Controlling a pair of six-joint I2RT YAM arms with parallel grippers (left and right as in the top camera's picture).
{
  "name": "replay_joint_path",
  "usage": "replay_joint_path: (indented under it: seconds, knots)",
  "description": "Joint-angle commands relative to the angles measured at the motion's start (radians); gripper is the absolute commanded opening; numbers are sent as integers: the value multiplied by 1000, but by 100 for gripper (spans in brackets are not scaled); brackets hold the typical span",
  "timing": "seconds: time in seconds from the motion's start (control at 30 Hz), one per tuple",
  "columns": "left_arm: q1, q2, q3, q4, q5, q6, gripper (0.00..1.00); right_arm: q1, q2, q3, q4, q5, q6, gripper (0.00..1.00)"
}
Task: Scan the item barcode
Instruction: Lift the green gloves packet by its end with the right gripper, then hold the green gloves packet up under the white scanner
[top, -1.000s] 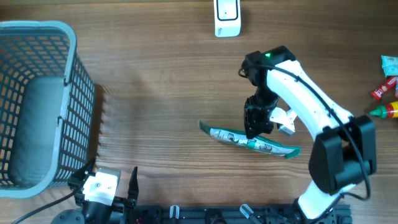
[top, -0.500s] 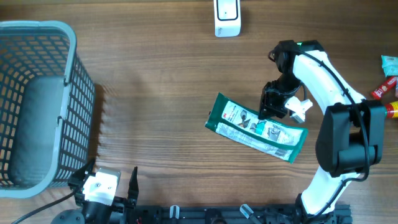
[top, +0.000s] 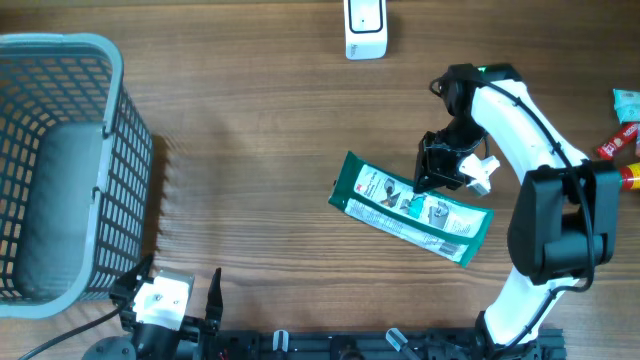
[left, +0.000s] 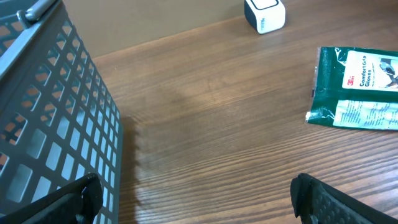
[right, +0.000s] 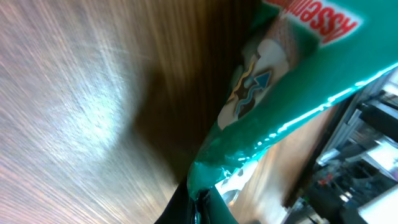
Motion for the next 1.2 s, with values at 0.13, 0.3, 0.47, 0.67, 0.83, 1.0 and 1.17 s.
replay_joint_path:
  seconds: [0.13,0.3,0.47,0.67,0.83,1.0,1.17]
  knots:
    - [-5,-4,1,5,5,5,100,-2,-123,67,-134,-347,73,4]
    - [-5,-4,1,5,5,5,100,-4,-145,67,-126,-459,169,4]
    - [-5,-4,1,5,5,5,100,-4,-145,68,-129,-414,-6,4]
    - [-5,-4,1,5,5,5,100,10,-147,79,159,-72,-880,4]
    - [-5,-4,1,5,5,5,100,86,-220,79,269,-74,-1225,4]
    - [-5,-4,1,5,5,5,100,238,-372,79,325,-88,-1351,4]
    - [-5,-4,1,5,5,5,100,361,-381,69,332,158,-1455,4]
